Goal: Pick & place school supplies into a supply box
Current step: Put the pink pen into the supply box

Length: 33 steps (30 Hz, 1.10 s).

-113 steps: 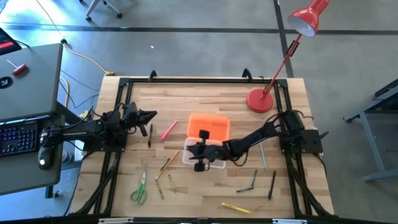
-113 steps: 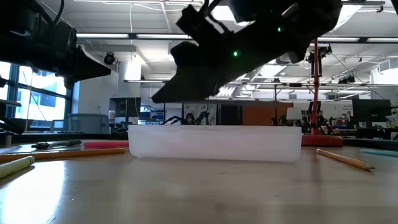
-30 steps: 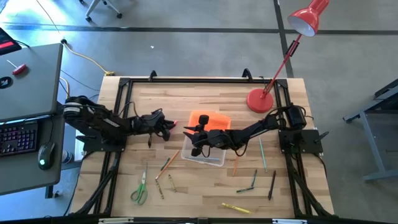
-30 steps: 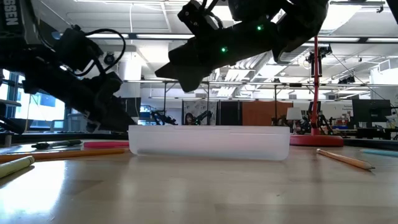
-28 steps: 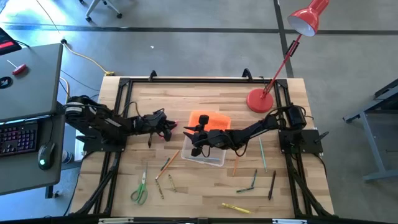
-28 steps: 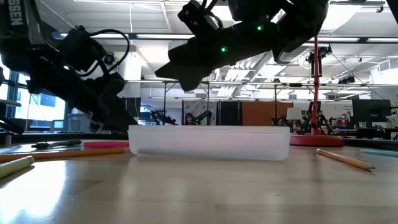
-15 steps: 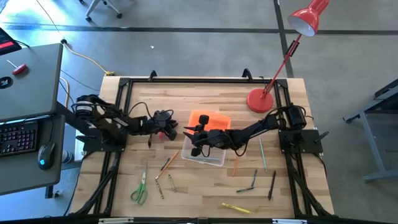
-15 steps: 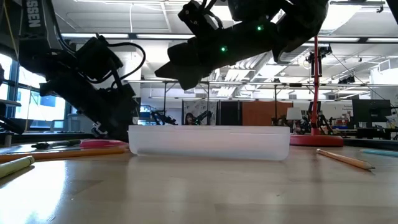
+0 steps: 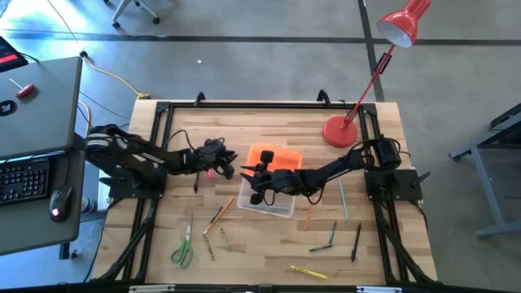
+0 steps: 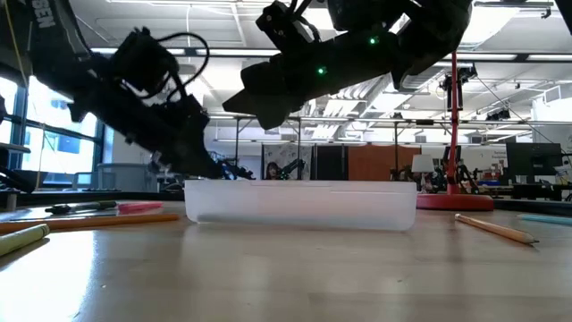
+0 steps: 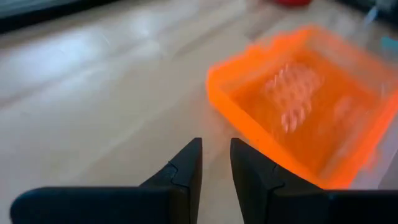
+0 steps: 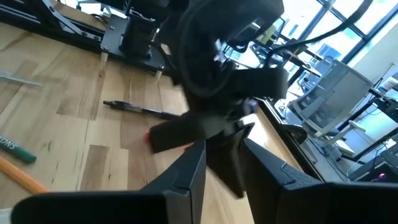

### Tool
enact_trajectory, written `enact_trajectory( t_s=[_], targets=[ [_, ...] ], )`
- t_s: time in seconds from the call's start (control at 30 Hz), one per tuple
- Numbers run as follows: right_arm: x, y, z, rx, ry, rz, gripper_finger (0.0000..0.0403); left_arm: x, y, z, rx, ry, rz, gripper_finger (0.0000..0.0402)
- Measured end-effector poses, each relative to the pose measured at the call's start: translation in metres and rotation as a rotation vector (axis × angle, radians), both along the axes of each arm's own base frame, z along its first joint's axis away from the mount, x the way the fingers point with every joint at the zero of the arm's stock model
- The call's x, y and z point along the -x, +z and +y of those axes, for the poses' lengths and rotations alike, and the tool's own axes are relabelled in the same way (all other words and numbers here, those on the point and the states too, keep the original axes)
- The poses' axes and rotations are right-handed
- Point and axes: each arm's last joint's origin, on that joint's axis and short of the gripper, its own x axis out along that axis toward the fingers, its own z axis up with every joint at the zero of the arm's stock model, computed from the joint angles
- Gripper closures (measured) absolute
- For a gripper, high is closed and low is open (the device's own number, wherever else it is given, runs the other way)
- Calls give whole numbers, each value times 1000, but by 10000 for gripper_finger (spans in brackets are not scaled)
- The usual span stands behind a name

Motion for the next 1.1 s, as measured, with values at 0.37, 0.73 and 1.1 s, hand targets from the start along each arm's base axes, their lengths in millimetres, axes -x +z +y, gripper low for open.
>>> enact_trajectory(
  t_s=[0.37,0.73,1.1],
  targets=[
    [1,-3,0,-34,-8,15,323,39,13,-1,194,326,252,286],
    [1,-3,0,-35,-7,13,323,44,-4,-1,261,447,316,286],
    [1,-2,0,-35,-7,11,324,40,-19,0,239,527,342,286]
  ],
)
